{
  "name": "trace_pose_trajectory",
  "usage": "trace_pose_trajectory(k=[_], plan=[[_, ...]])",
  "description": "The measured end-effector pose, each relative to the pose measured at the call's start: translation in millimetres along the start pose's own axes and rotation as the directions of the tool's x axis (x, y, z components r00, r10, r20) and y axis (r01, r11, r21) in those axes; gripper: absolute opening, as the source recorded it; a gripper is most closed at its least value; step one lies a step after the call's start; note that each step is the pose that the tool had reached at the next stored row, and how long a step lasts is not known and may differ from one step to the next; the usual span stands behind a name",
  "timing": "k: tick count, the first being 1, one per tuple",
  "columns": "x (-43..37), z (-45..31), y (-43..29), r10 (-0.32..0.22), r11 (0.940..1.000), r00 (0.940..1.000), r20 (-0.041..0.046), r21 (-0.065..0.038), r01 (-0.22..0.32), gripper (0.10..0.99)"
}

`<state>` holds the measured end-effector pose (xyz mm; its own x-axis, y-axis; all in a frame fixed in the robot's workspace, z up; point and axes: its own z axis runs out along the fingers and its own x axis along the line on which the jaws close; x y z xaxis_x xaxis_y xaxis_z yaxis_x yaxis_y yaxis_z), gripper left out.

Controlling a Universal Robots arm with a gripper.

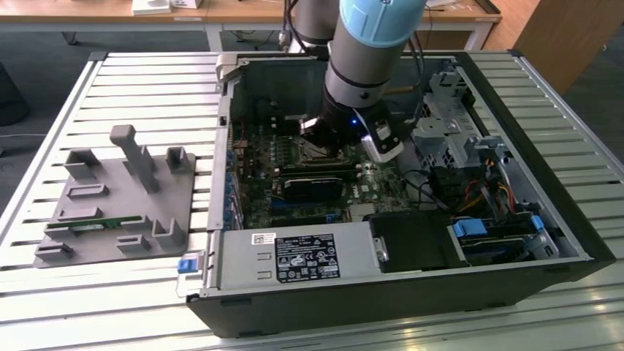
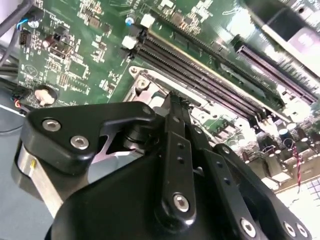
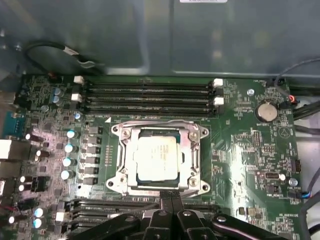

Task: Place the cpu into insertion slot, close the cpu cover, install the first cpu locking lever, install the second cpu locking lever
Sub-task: 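Install the second cpu locking lever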

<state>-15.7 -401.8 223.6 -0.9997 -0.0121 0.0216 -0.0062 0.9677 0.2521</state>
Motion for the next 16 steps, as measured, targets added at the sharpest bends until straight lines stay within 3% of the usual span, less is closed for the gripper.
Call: trace_pose_trajectory(k=[2,7,16], plan=[[2.9,0.0,-1.6,0.0,1.0,1.0,0.0001,0.0,0.0,0.106],[19.6,0.4,-4.0,0.0,1.0,1.0,0.0,0.0,0.0,0.106],[36.6,-0.5,-12.0,0.0,1.0,1.0,0.0002,-0.005,0.0,0.106]])
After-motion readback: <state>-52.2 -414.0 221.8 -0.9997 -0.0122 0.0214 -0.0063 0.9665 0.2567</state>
